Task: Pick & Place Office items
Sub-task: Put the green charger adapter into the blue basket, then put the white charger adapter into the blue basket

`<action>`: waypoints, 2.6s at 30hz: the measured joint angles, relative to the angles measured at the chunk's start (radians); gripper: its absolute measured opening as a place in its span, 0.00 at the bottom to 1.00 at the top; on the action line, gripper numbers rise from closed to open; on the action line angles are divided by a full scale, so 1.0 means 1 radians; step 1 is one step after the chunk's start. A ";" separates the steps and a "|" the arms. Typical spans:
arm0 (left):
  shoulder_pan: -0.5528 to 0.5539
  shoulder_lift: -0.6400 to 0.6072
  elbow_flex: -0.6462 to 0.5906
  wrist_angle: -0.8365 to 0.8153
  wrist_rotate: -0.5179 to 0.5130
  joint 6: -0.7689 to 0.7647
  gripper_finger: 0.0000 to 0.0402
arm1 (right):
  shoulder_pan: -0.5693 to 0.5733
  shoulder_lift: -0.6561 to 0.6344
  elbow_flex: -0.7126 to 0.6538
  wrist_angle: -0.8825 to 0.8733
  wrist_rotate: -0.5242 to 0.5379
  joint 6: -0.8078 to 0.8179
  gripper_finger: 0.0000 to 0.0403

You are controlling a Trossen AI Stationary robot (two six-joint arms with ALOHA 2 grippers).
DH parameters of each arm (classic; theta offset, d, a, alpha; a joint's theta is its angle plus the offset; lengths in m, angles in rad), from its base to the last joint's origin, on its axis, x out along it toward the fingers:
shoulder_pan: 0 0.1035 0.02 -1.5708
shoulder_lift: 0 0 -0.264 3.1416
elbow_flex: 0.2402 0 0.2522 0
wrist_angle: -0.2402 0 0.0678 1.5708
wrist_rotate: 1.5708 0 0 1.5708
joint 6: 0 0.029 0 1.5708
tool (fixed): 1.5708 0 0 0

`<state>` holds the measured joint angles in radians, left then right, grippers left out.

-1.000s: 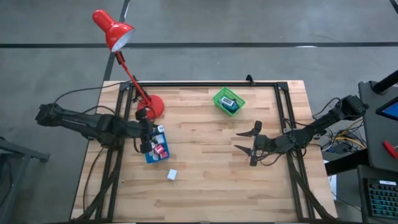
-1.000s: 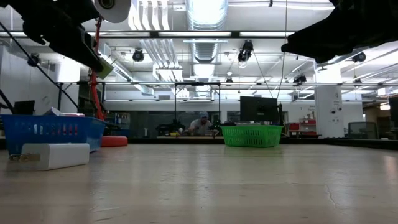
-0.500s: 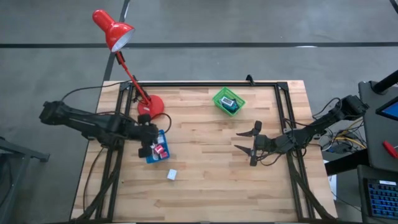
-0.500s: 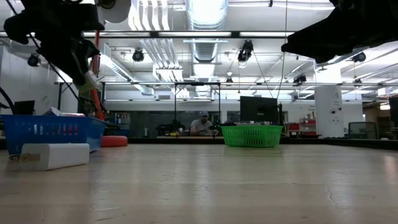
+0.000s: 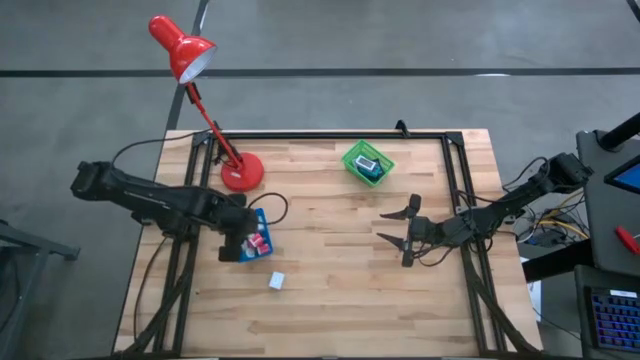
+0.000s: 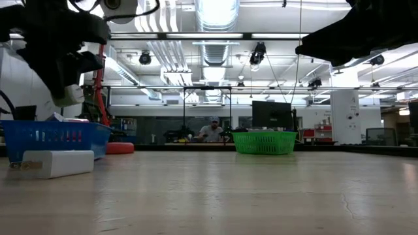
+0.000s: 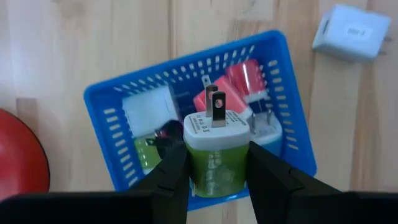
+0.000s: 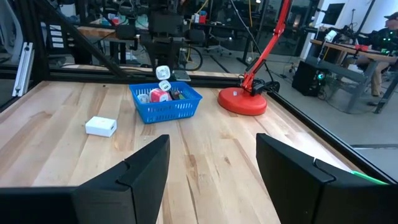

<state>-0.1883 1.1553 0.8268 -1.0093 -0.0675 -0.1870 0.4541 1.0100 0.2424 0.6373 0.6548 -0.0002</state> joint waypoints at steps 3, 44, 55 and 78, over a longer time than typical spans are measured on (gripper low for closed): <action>0.000 0.025 0.000 -0.006 0.001 0.003 0.29 | 0.000 0.000 0.000 0.000 0.000 0.000 0.57; 0.000 0.186 -0.014 -0.001 0.217 0.090 0.30 | 0.000 0.000 0.000 -0.001 -0.002 0.001 0.57; 0.000 0.181 -0.014 0.009 0.257 0.083 0.62 | 0.000 0.000 0.000 -0.001 -0.002 0.001 0.57; -0.115 0.116 0.088 0.198 0.310 0.031 0.62 | 0.000 0.000 0.000 -0.021 -0.003 0.001 0.57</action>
<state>-0.3032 1.2714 0.9150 -0.8111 0.2421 -0.1561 0.4541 1.0100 0.2424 0.6167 0.6518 0.0007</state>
